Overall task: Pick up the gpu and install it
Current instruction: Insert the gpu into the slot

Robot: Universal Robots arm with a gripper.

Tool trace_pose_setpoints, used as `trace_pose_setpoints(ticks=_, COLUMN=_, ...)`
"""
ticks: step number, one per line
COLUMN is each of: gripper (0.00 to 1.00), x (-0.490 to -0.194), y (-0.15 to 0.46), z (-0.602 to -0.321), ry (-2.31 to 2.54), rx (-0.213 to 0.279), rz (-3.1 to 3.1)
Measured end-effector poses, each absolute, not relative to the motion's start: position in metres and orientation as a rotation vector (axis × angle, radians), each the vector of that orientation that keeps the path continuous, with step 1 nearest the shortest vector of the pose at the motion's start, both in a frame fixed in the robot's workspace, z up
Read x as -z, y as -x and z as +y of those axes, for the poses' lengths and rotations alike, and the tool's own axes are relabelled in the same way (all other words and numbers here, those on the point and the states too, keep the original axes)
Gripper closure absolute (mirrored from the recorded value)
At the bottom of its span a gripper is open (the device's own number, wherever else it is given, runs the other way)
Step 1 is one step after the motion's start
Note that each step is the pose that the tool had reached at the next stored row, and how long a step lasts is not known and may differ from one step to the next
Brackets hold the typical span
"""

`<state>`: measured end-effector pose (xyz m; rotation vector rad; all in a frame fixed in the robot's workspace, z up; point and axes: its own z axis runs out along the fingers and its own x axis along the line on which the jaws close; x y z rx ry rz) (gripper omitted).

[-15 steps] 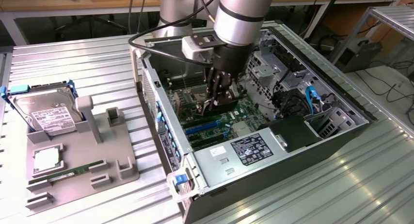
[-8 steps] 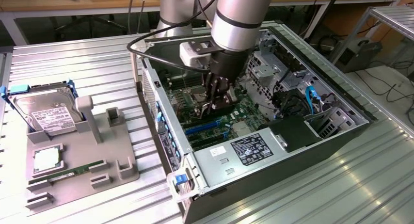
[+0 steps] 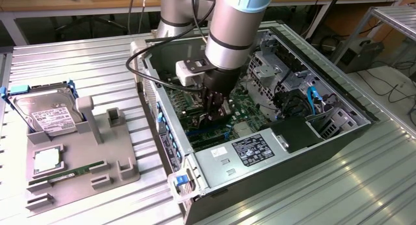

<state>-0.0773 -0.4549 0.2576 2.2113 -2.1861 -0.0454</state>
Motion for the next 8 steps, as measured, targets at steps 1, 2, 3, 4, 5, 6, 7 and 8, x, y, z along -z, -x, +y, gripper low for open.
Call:
trace_pose_setpoints(ticks=1, gripper=0.73, x=-0.255, y=0.077, z=-0.455, ry=-2.212, rx=0.046, rz=-2.187)
trace_pose_setpoints(ticks=2, gripper=0.60, x=-0.262, y=0.077, z=-0.455, ry=-2.212, rx=0.046, rz=-2.187)
trace_pose_setpoints(ticks=3, gripper=0.60, x=-0.272, y=0.077, z=-0.455, ry=-2.212, rx=0.046, rz=-2.186)
trace_pose_setpoints(ticks=4, gripper=0.60, x=-0.277, y=0.077, z=-0.455, ry=-2.212, rx=0.046, rz=-2.186)
trace_pose_setpoints(ticks=5, gripper=0.60, x=-0.280, y=0.077, z=-0.455, ry=-2.212, rx=0.046, rz=-2.186)
trace_pose_setpoints(ticks=6, gripper=0.60, x=-0.282, y=0.078, z=-0.455, ry=-2.212, rx=0.045, rz=-2.187)
trace_pose_setpoints(ticks=7, gripper=0.60, x=-0.283, y=0.078, z=-0.454, ry=-2.212, rx=0.045, rz=-2.187)
trace_pose_setpoints(ticks=8, gripper=0.60, x=-0.285, y=0.078, z=-0.454, ry=-2.212, rx=0.044, rz=-2.187)
